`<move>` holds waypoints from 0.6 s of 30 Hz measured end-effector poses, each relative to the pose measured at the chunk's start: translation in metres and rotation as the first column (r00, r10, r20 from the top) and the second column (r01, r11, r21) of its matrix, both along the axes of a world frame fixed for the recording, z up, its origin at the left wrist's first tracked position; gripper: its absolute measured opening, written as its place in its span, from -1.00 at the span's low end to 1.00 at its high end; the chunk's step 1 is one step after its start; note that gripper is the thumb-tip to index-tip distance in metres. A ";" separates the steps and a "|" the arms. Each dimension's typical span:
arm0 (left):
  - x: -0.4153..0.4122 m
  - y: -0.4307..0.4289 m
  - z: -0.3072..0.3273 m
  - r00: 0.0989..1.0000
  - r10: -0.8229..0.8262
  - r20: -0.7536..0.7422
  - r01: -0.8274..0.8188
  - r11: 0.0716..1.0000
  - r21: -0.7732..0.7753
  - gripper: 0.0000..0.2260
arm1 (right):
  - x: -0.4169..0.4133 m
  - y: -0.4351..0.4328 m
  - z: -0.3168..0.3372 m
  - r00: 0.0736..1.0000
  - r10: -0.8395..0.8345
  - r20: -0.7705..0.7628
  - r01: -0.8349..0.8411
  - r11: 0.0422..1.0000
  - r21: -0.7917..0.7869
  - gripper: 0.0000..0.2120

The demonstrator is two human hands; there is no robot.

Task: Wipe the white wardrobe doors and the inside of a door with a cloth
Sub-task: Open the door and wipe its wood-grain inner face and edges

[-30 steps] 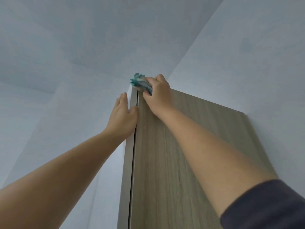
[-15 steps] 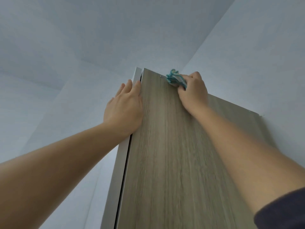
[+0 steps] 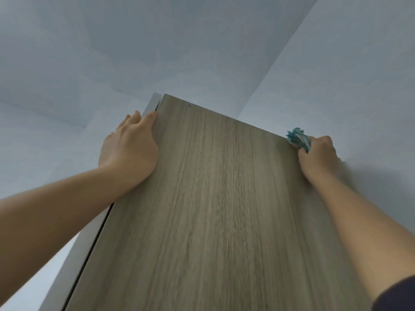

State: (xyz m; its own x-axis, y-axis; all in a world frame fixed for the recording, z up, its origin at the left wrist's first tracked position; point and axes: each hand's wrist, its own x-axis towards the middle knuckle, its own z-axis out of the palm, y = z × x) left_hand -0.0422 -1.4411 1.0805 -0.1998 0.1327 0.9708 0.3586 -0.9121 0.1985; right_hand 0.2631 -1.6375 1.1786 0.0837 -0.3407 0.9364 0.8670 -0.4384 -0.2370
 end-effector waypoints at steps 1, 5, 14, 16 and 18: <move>0.001 0.000 0.000 1.000 -0.006 0.004 0.006 1.000 0.002 -0.50 | 0.004 -0.003 0.000 1.000 -0.012 -0.022 0.013 1.000 0.012 -0.66; 0.002 0.000 0.001 0.998 -0.060 0.011 0.060 0.998 -0.013 -0.45 | 0.026 -0.019 -0.006 0.989 -0.044 -0.145 0.052 0.997 0.054 -0.68; 0.001 0.000 0.001 0.995 -0.102 0.019 0.103 0.995 -0.013 -0.52 | 0.061 -0.045 -0.022 0.935 -0.162 -0.316 0.187 0.981 0.049 -0.72; 0.000 0.000 0.001 0.991 -0.136 0.021 0.136 0.991 -0.014 -0.54 | 0.058 -0.045 -0.022 0.918 -0.157 -0.364 0.187 0.981 0.050 -0.71; -0.002 0.001 0.001 0.983 -0.185 0.018 0.185 0.982 -0.024 -0.56 | 0.052 -0.046 -0.023 0.899 -0.114 -0.424 0.160 0.984 0.074 -0.69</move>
